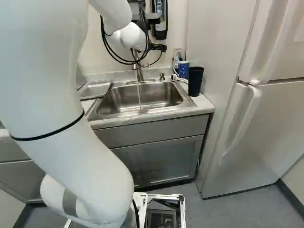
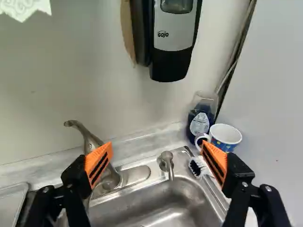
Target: Rinse the cup and place it in the tray
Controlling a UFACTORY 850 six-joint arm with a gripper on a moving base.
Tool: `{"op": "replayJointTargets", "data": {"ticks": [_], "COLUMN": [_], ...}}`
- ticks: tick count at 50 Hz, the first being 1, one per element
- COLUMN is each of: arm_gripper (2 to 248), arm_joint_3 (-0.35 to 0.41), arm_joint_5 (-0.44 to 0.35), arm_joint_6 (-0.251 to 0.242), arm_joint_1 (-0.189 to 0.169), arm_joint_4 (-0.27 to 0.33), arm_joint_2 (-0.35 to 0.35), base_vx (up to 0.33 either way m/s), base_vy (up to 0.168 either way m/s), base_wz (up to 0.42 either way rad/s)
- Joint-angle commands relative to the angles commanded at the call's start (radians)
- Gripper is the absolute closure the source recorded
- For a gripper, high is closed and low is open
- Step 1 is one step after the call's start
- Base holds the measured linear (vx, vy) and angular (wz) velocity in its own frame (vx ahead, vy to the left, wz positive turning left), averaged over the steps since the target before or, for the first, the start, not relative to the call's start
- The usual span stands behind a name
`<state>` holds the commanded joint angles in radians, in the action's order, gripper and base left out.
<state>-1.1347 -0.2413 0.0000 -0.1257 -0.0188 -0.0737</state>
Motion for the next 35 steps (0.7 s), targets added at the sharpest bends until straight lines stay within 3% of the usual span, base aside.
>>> {"op": "replayJointTargets", "data": {"ticks": [35], "arm_gripper": [3], "arm_joint_3": [0.136], "arm_joint_5": [0.000], "arm_joint_6": [0.000], "arm_joint_1": [0.001], "arm_joint_4": [0.000], "arm_joint_2": [0.135], "base_vx": [0.000], "base_vy": [0.000], "base_wz": [0.000]}}
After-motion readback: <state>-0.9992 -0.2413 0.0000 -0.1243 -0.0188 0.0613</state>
